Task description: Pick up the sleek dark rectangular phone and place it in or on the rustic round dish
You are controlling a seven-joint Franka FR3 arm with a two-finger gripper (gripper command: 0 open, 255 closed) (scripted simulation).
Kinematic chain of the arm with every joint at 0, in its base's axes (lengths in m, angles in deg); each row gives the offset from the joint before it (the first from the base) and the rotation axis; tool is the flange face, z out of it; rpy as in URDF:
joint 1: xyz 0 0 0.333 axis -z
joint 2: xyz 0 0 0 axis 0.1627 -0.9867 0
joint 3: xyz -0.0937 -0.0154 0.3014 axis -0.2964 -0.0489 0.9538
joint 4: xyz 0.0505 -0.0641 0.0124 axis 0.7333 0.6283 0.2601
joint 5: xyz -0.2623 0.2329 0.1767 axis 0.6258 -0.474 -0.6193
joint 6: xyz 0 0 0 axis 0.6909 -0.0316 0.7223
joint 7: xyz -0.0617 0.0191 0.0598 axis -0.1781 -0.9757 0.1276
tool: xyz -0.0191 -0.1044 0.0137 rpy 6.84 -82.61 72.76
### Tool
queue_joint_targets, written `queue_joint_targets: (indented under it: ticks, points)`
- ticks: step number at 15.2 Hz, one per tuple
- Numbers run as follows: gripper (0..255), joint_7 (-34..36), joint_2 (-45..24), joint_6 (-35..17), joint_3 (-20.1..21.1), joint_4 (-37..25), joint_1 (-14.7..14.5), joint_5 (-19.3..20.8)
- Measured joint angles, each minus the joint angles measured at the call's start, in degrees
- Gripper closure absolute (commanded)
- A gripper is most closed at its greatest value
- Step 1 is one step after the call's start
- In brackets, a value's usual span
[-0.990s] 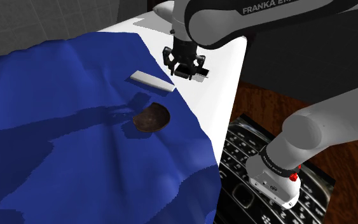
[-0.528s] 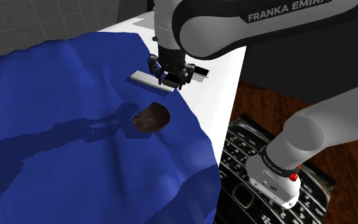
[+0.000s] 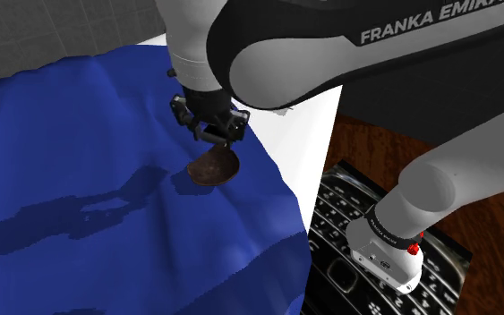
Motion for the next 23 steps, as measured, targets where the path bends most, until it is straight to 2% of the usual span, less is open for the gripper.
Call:
queue_joint_targets:
  ticks: [3,5,10,17,23]
  points:
    - [255,5.0,-3.7,1.3,4.3,-3.2,0.9,2.8]
    - [255,6.8,-5.4,0.4,5.8,-3.1,1.4,4.2]
    - [255,9.4,-8.1,-3.0,7.4,-0.7,2.2,6.8]
    - [255,14.8,-13.8,-7.3,9.5,2.0,3.0,12.9]
    - [255,15.4,-14.3,-7.6,9.6,2.2,3.0,13.6]
